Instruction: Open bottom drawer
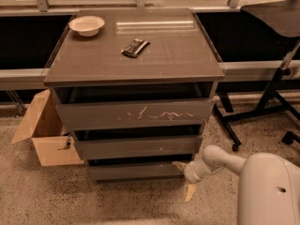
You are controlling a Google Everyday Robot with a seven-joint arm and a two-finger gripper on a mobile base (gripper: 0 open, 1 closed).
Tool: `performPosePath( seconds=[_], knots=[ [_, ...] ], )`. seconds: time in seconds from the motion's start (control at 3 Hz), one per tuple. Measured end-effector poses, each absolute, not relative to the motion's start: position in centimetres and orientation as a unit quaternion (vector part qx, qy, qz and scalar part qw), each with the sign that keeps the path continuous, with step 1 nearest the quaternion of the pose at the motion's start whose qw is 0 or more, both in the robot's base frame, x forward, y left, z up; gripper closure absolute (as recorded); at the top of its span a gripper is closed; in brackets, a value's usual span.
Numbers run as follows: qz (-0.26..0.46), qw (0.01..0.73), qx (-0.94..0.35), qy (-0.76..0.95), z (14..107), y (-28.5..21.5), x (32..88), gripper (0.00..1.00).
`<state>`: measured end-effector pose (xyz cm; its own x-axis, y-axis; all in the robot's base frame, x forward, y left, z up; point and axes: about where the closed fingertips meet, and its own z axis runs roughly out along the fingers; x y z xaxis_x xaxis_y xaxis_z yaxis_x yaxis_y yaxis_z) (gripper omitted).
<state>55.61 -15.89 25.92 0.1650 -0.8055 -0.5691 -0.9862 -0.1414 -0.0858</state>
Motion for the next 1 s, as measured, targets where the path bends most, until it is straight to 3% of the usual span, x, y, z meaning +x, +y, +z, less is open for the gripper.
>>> performPosePath(
  seconds=[1.0],
  knots=[
    [0.184,0.238,-0.732,0.611,21.9,-15.1,60.2,0.0]
  ],
)
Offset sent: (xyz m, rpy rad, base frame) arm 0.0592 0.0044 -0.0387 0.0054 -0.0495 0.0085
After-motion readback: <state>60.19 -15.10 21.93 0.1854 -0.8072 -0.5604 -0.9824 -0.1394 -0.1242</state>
